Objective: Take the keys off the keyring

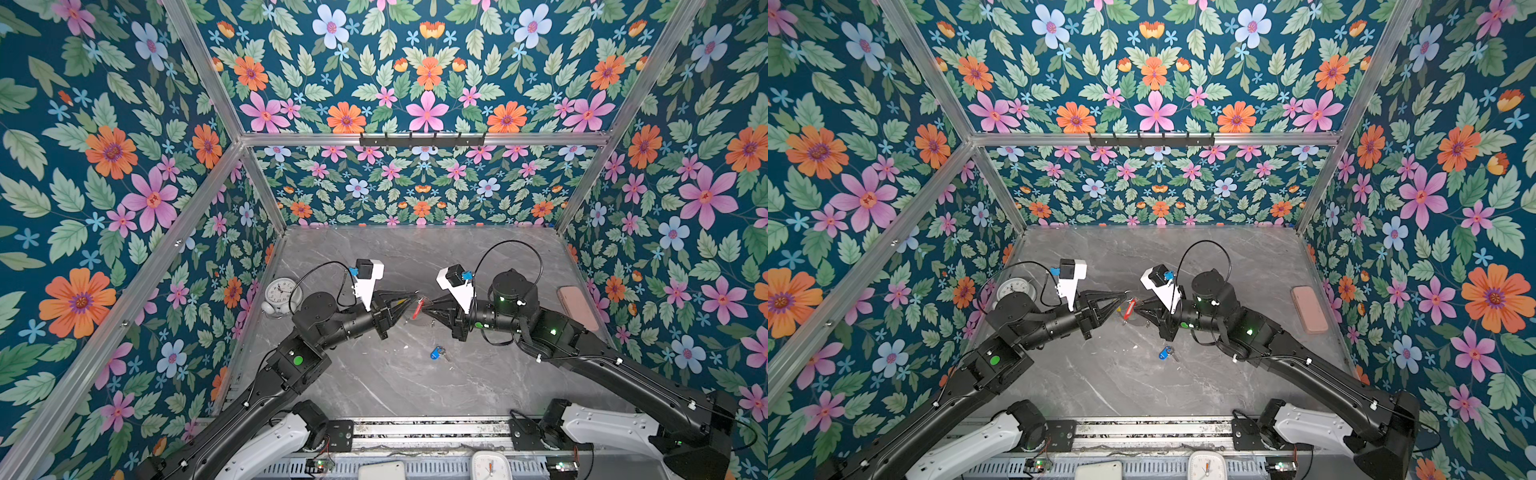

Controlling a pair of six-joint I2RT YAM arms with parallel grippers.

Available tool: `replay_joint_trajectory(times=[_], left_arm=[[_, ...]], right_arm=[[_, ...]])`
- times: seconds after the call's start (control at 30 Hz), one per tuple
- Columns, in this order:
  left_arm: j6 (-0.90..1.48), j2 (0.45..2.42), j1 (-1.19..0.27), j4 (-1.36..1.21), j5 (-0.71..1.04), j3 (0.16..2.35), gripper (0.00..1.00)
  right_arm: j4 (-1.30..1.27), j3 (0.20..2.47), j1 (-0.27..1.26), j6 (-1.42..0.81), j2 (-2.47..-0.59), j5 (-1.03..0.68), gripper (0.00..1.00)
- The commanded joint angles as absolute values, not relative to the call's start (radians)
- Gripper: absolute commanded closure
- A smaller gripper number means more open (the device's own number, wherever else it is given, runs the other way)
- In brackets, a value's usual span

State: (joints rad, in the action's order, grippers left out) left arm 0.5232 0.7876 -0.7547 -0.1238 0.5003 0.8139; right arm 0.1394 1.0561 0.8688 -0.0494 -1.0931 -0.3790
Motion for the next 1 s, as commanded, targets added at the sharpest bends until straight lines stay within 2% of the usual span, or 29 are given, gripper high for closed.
replay_joint_trajectory(times=[0.0,0.97], left_arm=[[0.512,0.786,-0.755,-0.132,0.496,0.829,1.00],[0.453,0.816,-0.765,-0.035,0.382,0.868,1.00]], right_arm=[[0.163,1.074,0.872,-0.037,-1.098,-0.364,0.99],[0.346,1.247,0.988,0.017,-1.171,-0.166,1.00]])
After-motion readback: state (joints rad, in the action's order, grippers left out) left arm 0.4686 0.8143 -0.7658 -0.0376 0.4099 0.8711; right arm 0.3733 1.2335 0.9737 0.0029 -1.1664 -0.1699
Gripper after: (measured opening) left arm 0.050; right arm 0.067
